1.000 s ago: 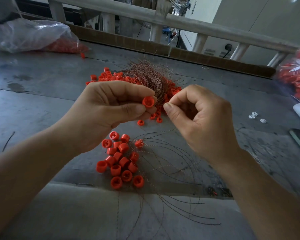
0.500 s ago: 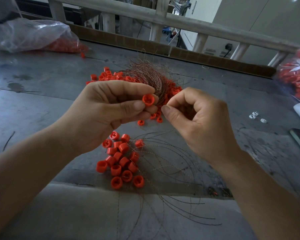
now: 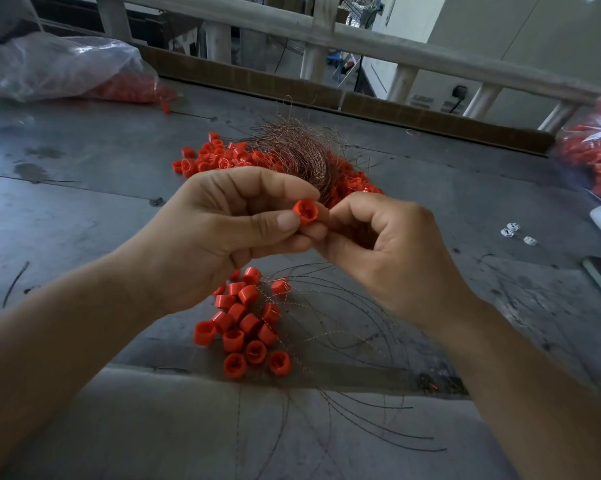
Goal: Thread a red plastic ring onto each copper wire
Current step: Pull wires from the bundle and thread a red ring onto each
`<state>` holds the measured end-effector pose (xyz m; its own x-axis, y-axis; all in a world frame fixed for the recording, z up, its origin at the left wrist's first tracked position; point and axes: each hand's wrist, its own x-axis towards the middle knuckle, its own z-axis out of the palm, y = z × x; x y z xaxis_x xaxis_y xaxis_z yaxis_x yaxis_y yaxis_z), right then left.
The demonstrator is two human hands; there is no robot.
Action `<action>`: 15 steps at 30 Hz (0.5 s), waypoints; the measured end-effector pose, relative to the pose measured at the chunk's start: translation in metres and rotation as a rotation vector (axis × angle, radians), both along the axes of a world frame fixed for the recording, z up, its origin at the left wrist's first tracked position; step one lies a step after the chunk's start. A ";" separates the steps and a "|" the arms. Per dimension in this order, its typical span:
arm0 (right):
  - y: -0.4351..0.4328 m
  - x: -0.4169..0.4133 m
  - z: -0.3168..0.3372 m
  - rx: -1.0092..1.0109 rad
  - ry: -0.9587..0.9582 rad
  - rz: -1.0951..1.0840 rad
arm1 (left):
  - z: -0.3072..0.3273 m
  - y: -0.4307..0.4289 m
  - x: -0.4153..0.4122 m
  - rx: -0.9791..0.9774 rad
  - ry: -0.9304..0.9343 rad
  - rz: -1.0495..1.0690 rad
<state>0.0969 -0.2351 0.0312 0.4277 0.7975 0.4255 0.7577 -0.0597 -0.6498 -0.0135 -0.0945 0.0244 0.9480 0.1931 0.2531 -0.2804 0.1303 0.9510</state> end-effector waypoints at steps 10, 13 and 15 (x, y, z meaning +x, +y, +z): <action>-0.014 0.064 -0.006 -0.141 -0.071 -0.468 | 0.002 -0.002 0.002 -0.140 0.019 0.082; -0.009 0.070 -0.015 -0.226 -0.086 -0.458 | 0.003 -0.001 0.001 -0.147 0.018 0.089; -0.004 0.069 -0.021 -0.237 -0.132 -0.421 | 0.003 -0.001 0.001 -0.137 0.020 0.087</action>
